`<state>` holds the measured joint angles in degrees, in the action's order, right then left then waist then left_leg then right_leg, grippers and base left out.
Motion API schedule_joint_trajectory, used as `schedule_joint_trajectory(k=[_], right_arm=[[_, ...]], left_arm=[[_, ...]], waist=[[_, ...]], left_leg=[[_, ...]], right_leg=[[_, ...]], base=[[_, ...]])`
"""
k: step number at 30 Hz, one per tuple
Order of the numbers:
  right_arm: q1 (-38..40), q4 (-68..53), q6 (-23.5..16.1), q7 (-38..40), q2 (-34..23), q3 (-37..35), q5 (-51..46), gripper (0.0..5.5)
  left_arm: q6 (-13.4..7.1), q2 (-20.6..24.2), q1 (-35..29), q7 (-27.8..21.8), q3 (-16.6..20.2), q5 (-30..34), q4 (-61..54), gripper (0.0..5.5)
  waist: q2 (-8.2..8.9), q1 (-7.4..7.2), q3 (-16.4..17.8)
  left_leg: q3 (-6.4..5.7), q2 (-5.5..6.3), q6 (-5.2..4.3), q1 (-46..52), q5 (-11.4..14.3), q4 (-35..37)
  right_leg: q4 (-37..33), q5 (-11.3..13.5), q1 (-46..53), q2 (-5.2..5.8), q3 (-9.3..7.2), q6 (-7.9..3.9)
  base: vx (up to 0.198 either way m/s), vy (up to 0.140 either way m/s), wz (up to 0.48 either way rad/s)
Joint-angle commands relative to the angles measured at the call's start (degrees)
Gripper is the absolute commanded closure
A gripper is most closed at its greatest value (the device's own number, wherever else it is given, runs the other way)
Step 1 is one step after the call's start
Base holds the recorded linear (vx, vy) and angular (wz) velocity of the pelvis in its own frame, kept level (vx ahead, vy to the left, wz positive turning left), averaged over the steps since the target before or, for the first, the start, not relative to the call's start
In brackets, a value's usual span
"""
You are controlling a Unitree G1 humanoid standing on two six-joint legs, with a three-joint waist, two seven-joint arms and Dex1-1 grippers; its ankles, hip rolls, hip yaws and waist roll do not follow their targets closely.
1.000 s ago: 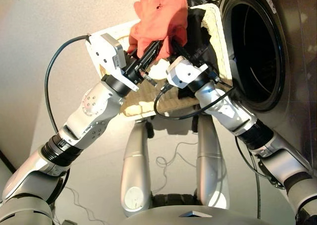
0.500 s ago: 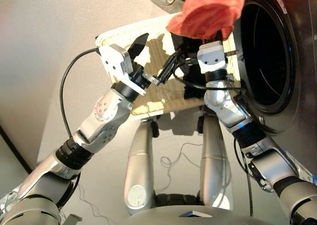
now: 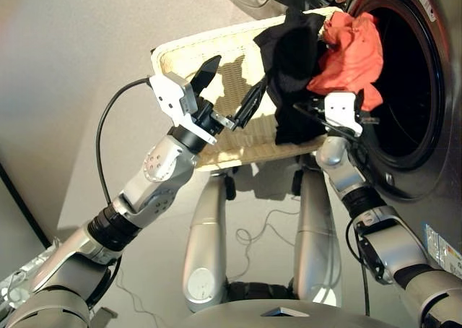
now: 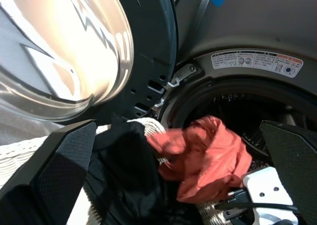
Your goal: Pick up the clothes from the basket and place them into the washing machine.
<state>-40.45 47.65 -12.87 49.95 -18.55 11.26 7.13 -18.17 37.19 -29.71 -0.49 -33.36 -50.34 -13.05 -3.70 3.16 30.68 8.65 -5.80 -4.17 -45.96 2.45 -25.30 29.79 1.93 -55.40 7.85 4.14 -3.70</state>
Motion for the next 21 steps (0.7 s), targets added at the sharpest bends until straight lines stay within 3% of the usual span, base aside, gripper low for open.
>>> schedule_joint_trajectory(k=[1, 5, 8, 12, 16, 21], right_arm=[[-2.8, 1.3, -1.1, 4.9, -2.0, -4.2, -7.4, 5.50], [-5.2, 5.5, -1.4, 4.8, -3.3, -6.4, -11.9, 5.50], [-8.0, 7.0, -0.6, 4.3, -7.3, -6.7, -13.8, 5.50], [-11.9, 10.4, 0.5, 4.0, -14.3, -6.8, -14.8, 5.50], [-15.9, 13.4, 1.0, 3.9, -20.3, -5.9, -16.1, 5.50], [-19.2, 14.2, 1.3, 3.8, -25.1, -5.1, -17.3, 5.50]], left_arm=[[-3.2, -1.4, 0.0, 0.2, 0.7, 2.5, -6.3, 0.00], [-3.0, -3.1, -0.6, 0.7, 0.6, 2.1, -5.6, 0.00], [-3.2, -8.7, 1.1, 2.3, 1.0, 1.2, -5.0, 0.00], [-2.6, -11.7, 1.6, 2.5, -1.6, 3.3, -2.4, 0.00], [-2.2, -11.7, 1.4, 2.2, -2.7, 4.2, -1.7, 0.00], [-2.5, -11.0, 2.0, 3.0, -1.2, 3.9, -2.2, 0.00]], waist=[[-3.74, -1.12, -0.9], [-3.84, -0.99, -0.9], [-3.85, -0.69, -0.9], [-3.82, -0.24, -0.9], [-4.00, 0.15, -0.9], [-3.85, 0.53, -0.9]], left_leg=[[-2.66, -0.68, -1.28, -3.4, -2.2, 0.2], [-2.82, -0.60, -1.28, -3.9, -2.0, -0.3], [-3.04, -0.28, -1.23, -4.5, -2.5, 0.2], [-3.36, -0.01, -1.15, -5.1, -2.3, -0.1], [-3.43, 0.06, -1.19, -5.7, -2.0, -0.9], [-3.64, 0.01, -1.23, -6.2, -0.9, -2.3]], right_leg=[[-3.2, -0.4, 2.4, 2.04, 2.30, -6.16], [-2.8, -0.6, 2.1, 2.21, 2.06, -6.16], [-2.9, -0.2, 1.6, 2.35, 1.90, -6.08], [-2.4, -0.5, 1.1, 2.67, 1.71, -6.06], [-1.3, -0.9, 0.4, 2.93, 1.90, -5.99], [0.1, -1.9, -0.2, 3.05, 1.96, -5.94]], base=[[0.000, 0.000, 0.000], [0.000, 0.000, 0.000], [0.000, 0.000, 0.000], [0.000, 0.000, 0.000], [0.000, 0.000, 0.000], [0.000, 0.000, 0.000]])
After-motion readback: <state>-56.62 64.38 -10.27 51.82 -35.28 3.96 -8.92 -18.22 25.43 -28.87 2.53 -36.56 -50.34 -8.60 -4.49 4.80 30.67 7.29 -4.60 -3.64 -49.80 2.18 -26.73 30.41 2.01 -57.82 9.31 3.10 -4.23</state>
